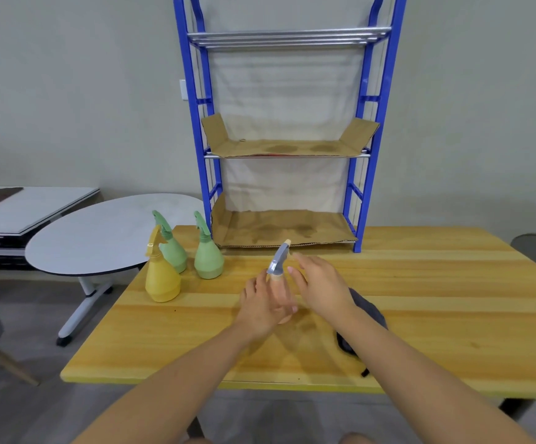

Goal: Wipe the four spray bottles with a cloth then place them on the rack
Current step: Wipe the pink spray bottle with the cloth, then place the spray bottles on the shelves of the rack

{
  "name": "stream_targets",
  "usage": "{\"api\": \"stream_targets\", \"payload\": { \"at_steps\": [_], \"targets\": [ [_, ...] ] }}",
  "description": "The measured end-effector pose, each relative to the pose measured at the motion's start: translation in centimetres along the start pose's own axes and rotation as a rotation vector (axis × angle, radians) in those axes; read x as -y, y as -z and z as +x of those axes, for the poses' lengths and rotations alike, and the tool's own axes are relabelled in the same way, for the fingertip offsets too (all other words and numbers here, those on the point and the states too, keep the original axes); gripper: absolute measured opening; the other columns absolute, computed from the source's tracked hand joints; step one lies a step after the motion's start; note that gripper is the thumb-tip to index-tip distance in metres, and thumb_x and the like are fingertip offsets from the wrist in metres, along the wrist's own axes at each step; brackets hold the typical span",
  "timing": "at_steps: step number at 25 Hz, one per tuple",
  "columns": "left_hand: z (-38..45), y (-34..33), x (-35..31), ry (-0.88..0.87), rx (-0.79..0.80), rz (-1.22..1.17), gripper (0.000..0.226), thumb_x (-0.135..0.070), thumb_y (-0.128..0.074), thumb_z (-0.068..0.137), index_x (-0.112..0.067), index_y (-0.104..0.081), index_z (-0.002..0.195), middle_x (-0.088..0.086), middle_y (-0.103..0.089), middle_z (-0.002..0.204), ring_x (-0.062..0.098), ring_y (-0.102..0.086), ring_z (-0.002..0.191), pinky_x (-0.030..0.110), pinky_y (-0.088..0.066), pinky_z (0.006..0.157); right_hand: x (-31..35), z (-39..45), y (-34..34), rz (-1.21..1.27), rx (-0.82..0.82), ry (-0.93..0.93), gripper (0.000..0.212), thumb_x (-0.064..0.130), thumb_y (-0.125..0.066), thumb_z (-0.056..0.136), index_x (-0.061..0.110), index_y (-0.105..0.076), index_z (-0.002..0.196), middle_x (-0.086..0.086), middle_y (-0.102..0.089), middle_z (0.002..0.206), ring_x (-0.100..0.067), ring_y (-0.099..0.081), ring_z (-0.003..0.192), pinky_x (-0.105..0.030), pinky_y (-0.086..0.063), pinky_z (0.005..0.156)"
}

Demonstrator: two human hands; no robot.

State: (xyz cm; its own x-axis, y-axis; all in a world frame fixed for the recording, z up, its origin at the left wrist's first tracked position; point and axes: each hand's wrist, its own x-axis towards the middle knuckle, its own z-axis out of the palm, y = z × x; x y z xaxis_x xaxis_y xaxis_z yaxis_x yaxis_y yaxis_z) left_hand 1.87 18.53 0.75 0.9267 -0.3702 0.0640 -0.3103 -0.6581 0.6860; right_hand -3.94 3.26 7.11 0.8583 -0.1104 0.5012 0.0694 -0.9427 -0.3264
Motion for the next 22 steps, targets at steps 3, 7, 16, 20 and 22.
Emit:
{"api": "stream_targets", "payload": {
  "at_steps": [3,7,16,20,22],
  "targets": [
    [-1.2,3.5,1.3,-0.190,0.036,0.116,0.090,-0.050,-0.054,0.080,-0.018,-0.023,0.158,0.004,-0.039,0.148,0.027,-0.032,0.140,0.045,-0.030,0.117,3.3,1.0,0.2,0.060,0.102,-0.078,0.054,0.054,-0.045,0.096,0.034,-0.034,0.145,-0.001,-0.053,0.120,-0.024,-0.057,0.103,-0.037,-0.051,0.074],
    [-0.5,10.6,4.0,-0.405,-0.375,0.342,0.043,-0.023,-0.059,0.090,-0.011,-0.060,0.131,0.006,-0.061,0.125,0.031,-0.049,0.120,0.049,-0.048,0.101,5.4,2.4,-0.6,0.044,0.198,-0.165,0.065,0.061,-0.047,0.093,0.037,-0.021,0.147,-0.009,-0.038,0.136,-0.032,-0.056,0.109,-0.040,-0.052,0.080],
    [4.7,17.9,9.7,0.282,-0.624,0.060,0.081,-0.038,-0.074,0.089,-0.006,-0.034,0.151,0.021,-0.039,0.148,0.044,-0.036,0.134,0.052,-0.035,0.110,5.1,5.5,-4.1,0.083,0.153,-0.112,0.045,0.025,-0.052,0.093,0.029,-0.039,0.136,0.000,-0.061,0.096,-0.019,-0.058,0.082,-0.040,-0.054,0.066],
    [5.8,18.0,12.1,0.319,-0.524,-0.119,0.065,-0.031,-0.070,0.094,-0.005,-0.038,0.145,0.020,-0.060,0.125,0.040,-0.059,0.112,0.047,-0.052,0.089,3.5,5.6,-5.3,0.185,0.145,-0.176,0.017,0.032,-0.060,0.091,0.026,-0.051,0.105,0.003,-0.059,0.080,-0.017,-0.058,0.068,-0.040,-0.053,0.062],
    [5.8,18.1,11.9,0.361,-0.548,-0.192,0.060,-0.024,-0.068,0.095,-0.007,-0.039,0.145,0.018,-0.066,0.113,0.038,-0.063,0.102,0.046,-0.054,0.083,2.9,5.2,-5.4,0.282,0.150,-0.212,0.027,0.033,-0.065,0.090,0.028,-0.049,0.111,0.007,-0.061,0.083,-0.011,-0.060,0.071,-0.035,-0.051,0.063]
  ]
}}
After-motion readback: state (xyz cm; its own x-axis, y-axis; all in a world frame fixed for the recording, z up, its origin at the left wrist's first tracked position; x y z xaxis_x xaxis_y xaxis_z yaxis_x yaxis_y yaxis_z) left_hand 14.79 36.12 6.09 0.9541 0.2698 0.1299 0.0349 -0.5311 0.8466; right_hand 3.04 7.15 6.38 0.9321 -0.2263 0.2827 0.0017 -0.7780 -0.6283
